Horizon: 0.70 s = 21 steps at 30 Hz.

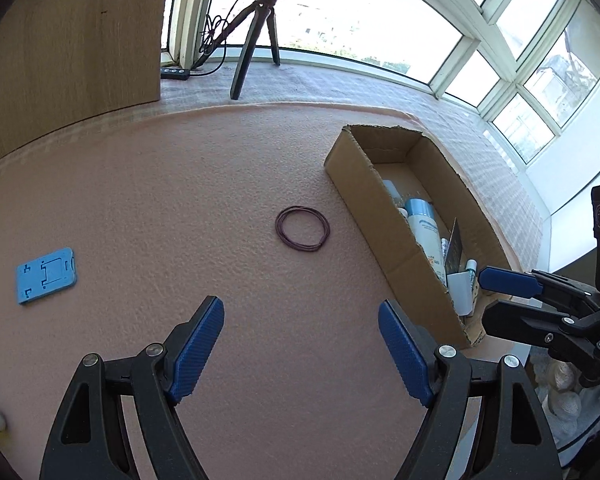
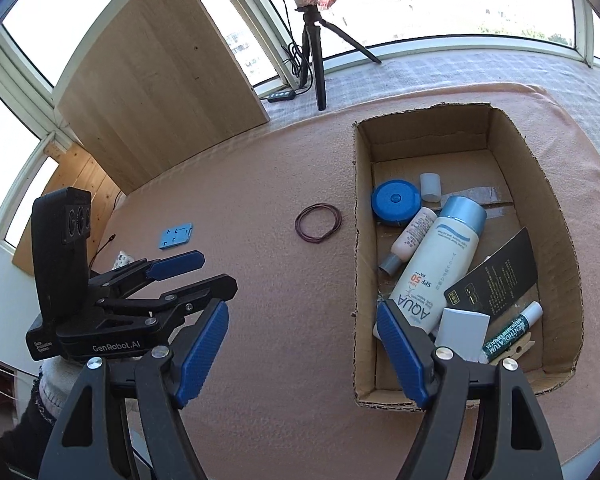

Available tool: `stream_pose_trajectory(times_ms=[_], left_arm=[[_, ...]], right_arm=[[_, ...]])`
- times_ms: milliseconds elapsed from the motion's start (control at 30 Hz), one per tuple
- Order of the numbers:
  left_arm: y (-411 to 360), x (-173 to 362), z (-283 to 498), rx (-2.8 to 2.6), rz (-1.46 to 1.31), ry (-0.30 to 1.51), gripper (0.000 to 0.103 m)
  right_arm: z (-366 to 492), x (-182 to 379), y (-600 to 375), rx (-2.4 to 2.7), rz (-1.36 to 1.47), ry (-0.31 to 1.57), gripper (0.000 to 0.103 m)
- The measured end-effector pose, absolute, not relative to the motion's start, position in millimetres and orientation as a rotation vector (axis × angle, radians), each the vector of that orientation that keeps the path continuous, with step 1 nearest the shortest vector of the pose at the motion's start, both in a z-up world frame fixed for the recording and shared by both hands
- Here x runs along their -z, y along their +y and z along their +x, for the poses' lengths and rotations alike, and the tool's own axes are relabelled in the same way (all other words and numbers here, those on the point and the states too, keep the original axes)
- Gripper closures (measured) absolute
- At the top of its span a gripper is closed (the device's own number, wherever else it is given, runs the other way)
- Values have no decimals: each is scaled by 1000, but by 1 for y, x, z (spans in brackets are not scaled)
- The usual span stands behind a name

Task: Organize objects
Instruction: 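Move the left gripper down over the blue phone stand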

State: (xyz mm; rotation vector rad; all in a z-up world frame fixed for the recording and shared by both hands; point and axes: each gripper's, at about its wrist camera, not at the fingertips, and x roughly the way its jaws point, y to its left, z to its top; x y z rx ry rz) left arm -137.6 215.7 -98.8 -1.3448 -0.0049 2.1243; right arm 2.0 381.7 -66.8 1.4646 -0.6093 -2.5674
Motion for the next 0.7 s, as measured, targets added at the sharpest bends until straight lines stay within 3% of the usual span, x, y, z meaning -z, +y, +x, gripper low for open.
stream_pose_trajectory(times_ms=[700], left_arm=[[59, 129, -263, -2239, -1532, -158, 22]], right_arm=[[-5, 87, 318, 2451, 1517, -697, 30]])
